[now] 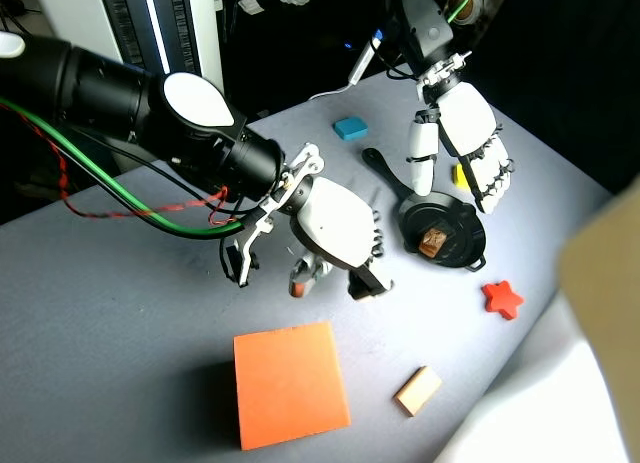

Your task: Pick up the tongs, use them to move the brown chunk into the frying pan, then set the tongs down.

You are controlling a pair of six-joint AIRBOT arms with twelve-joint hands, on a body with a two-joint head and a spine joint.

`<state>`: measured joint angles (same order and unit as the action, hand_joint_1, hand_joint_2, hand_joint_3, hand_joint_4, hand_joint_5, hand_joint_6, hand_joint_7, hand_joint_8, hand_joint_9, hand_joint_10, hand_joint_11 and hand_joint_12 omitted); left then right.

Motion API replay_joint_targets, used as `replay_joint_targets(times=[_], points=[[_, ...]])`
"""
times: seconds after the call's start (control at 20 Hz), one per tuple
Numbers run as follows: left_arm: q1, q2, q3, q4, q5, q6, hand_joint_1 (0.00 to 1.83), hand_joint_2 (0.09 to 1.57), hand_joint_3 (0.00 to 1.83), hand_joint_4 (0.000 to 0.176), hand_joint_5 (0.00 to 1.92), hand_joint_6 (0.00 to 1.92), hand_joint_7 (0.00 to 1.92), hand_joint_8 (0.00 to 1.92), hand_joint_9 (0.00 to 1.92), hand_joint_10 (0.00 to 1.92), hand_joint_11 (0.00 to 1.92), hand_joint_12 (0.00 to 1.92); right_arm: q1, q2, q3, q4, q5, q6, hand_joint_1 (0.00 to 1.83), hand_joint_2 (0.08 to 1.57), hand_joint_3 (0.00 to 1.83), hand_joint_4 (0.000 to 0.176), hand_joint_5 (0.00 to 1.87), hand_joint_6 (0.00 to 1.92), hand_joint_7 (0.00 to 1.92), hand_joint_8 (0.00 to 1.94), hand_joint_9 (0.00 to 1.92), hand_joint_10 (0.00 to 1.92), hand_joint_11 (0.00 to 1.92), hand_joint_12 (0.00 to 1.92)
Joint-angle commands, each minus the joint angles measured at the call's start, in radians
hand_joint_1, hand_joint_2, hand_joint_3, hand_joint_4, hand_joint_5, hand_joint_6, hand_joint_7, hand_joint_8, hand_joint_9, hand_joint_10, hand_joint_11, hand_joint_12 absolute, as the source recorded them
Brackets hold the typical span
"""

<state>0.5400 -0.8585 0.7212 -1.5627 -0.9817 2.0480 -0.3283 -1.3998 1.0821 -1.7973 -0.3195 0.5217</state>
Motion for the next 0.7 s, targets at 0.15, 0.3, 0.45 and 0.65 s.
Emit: replay_joint_targets(times=[0.15,0.3,0.45,0.65], points=[[-0.019,0.005,-0.002,0.067,-0.06,0.001,0.0,1.21,0.0,0.0,0.11,0.0,0.14,0.0,0.13,0.0,0.0,0.26,-0.024,-0.014,-0.004,-0.076,-0.051,0.015,0.85,1.17,0.01,0.0,0.61,0.04,0.73,0.0,0.55,0.4,0.05,1.47],[-0.02,0.005,-0.002,0.066,-0.059,0.001,0.0,1.21,0.0,0.0,0.09,0.0,0.13,0.0,0.11,0.0,0.0,0.21,-0.057,-0.016,-0.004,-0.144,-0.067,0.024,0.71,1.17,0.01,0.0,0.52,0.0,0.62,0.0,0.45,0.34,0.0,1.39],[-0.019,0.005,-0.002,0.066,-0.059,0.001,0.0,1.2,0.0,0.0,0.09,0.0,0.12,0.0,0.12,0.0,0.0,0.23,-0.075,0.004,-0.015,-0.144,-0.068,0.036,0.65,1.14,0.0,0.0,0.42,0.0,0.54,0.0,0.44,0.19,0.0,1.28],[-0.019,0.005,-0.002,0.066,-0.059,0.001,0.0,1.2,0.0,0.0,0.08,0.0,0.11,0.0,0.1,0.0,0.0,0.18,-0.1,0.049,-0.071,-0.144,-0.1,0.008,0.57,1.12,0.0,0.0,0.31,0.0,0.4,0.0,0.34,0.07,0.0,1.05]])
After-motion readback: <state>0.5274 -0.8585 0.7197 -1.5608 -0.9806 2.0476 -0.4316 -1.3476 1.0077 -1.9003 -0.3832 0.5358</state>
